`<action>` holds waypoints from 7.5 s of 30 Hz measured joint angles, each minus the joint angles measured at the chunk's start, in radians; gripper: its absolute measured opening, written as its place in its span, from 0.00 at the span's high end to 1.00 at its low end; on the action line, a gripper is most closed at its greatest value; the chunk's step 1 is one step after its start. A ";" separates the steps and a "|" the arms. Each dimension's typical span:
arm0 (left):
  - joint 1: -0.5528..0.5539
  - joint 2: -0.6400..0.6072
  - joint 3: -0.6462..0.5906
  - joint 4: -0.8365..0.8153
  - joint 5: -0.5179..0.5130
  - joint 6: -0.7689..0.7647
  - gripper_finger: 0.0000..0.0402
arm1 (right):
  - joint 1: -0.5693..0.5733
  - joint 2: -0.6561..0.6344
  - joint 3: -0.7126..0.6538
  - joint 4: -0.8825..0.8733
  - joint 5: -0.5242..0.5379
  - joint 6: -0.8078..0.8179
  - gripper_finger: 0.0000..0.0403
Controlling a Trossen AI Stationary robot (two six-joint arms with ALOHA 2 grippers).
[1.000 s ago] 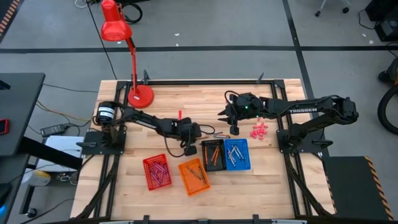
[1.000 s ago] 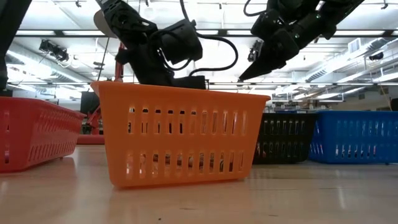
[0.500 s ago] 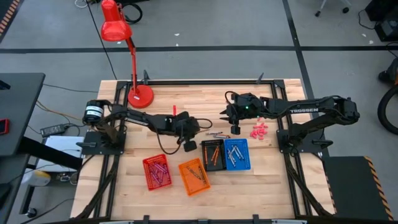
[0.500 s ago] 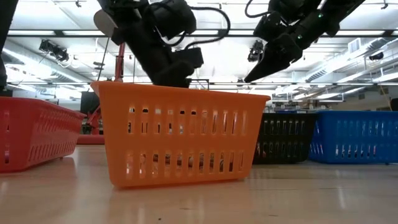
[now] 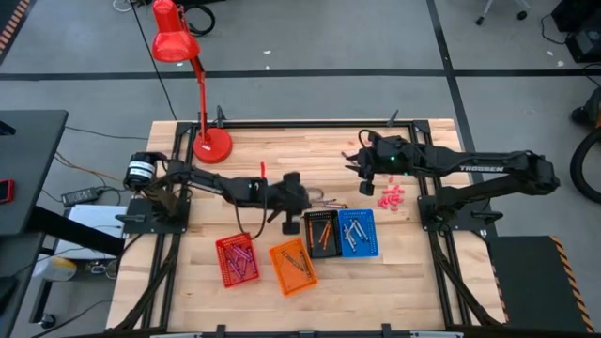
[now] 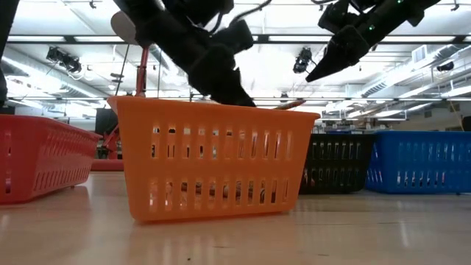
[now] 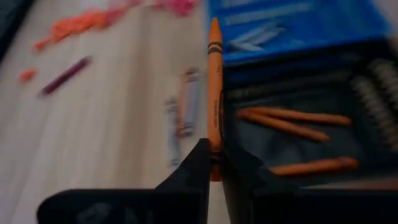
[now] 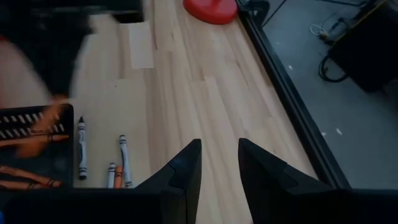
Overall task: Sort crayons
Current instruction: Put the orange crayon into the black bin, then put the black crayon into the blue bin
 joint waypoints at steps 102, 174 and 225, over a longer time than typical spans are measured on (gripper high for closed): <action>0.168 0.325 0.184 -0.071 0.169 0.093 0.87 | -0.002 0.002 -0.100 0.147 -0.023 -0.034 0.73; 0.131 0.097 0.181 0.085 0.055 0.015 0.91 | 0.034 0.070 -0.100 0.160 -0.221 -0.026 0.71; 0.128 0.062 0.152 -0.127 0.046 0.080 0.64 | 0.218 0.071 -0.019 -0.342 -0.363 0.220 0.88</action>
